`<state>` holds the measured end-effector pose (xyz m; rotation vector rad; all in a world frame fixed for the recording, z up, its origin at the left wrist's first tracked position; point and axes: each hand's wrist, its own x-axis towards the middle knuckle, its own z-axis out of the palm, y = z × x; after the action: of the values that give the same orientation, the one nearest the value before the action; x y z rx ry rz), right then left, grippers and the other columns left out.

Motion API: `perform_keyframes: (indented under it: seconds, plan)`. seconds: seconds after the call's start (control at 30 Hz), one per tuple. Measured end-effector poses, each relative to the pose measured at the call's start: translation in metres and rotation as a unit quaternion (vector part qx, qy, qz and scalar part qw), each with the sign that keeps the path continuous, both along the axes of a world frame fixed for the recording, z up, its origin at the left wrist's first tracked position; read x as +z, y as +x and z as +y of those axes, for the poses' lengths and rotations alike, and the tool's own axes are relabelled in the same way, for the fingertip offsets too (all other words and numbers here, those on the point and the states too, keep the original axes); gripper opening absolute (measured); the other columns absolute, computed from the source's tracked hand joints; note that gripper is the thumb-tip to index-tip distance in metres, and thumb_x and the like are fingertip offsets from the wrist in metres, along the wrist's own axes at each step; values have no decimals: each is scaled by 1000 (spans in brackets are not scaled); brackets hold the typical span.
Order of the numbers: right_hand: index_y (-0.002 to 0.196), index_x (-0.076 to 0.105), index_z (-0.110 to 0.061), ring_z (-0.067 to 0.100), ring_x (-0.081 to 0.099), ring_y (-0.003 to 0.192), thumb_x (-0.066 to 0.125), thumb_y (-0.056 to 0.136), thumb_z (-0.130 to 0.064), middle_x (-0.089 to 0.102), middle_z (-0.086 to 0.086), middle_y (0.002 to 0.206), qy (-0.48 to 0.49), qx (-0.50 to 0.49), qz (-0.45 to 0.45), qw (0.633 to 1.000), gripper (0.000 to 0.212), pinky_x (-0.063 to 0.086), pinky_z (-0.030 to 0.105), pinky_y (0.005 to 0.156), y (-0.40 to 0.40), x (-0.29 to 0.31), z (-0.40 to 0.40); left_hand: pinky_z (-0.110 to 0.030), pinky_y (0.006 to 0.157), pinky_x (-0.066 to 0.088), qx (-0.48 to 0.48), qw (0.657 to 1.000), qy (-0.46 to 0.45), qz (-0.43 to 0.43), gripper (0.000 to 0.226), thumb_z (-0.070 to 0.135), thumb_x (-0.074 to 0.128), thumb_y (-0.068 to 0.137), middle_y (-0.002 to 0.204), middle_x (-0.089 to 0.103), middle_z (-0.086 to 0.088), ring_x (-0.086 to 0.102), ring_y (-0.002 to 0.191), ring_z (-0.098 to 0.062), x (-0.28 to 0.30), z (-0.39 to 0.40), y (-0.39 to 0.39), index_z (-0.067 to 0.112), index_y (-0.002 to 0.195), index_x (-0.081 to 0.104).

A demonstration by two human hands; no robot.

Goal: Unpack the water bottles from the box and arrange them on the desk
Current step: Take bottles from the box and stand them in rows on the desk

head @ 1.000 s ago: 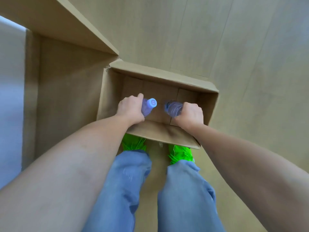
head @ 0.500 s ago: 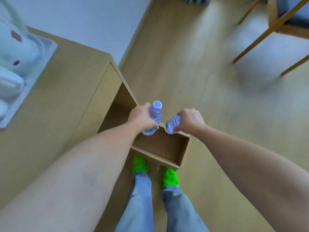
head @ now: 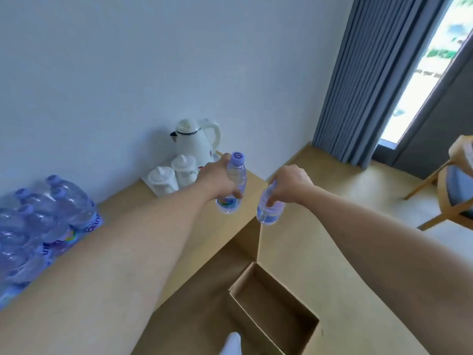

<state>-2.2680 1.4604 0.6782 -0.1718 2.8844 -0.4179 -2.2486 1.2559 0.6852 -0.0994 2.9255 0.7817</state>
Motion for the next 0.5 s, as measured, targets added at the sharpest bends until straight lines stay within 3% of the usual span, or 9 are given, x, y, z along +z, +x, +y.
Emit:
perform_keyframes:
  seconds: [0.1, 0.17, 0.27, 0.3, 0.4, 0.5]
  plan:
    - [69, 65, -21, 14, 61, 66, 90, 39, -46, 63, -5, 73, -6, 49, 12, 999, 47, 48, 23, 49, 9, 23, -60, -35, 73, 54, 66, 997, 35, 22, 88, 50, 79, 39, 96, 64, 3, 63, 88, -23, 14, -61, 29, 39, 118, 41]
    - [64, 61, -21, 14, 58, 63, 90, 39, -47, 61, -5, 69, -7, 83, 23, 996, 46, 41, 23, 45, 18, 31, -104, -33, 78, 56, 100, 991, 82, 28, 91, 50, 81, 44, 99, 65, 6, 65, 89, -16, 17, -104, 51, 38, 125, 43]
    - [65, 63, -20, 13, 58, 63, 89, 37, -49, 62, -4, 68, -5, 127, 32, 991, 48, 47, 26, 49, 36, 31, -168, -14, 55, 45, 124, 986, 103, 39, 82, 40, 83, 60, 82, 53, 18, 54, 65, 10, 16, -162, 89, 33, 130, 41]
    - [65, 62, -20, 13, 57, 62, 88, 37, -48, 61, -4, 67, -11, 138, 30, 990, 48, 45, 25, 48, 43, 28, -188, -16, 57, 45, 138, 985, 99, 31, 77, 39, 81, 62, 83, 54, 17, 55, 67, 8, 15, -179, 101, 33, 128, 41]
    - [59, 58, -19, 11, 54, 57, 88, 35, -46, 57, -6, 61, -23, 170, 21, 985, 48, 40, 24, 45, 62, 15, -243, -35, 79, 56, 178, 982, 64, 9, 62, 38, 75, 60, 98, 66, 0, 66, 88, -20, 6, -224, 134, 26, 115, 50]
    - [71, 66, -18, 15, 62, 68, 90, 37, -47, 65, -3, 71, -26, 208, 5, 978, 50, 51, 27, 55, 78, 0, -293, -39, 77, 58, 211, 974, 86, 13, 60, 22, 82, 52, 98, 67, -4, 66, 90, -22, -3, -264, 158, 18, 103, 52]
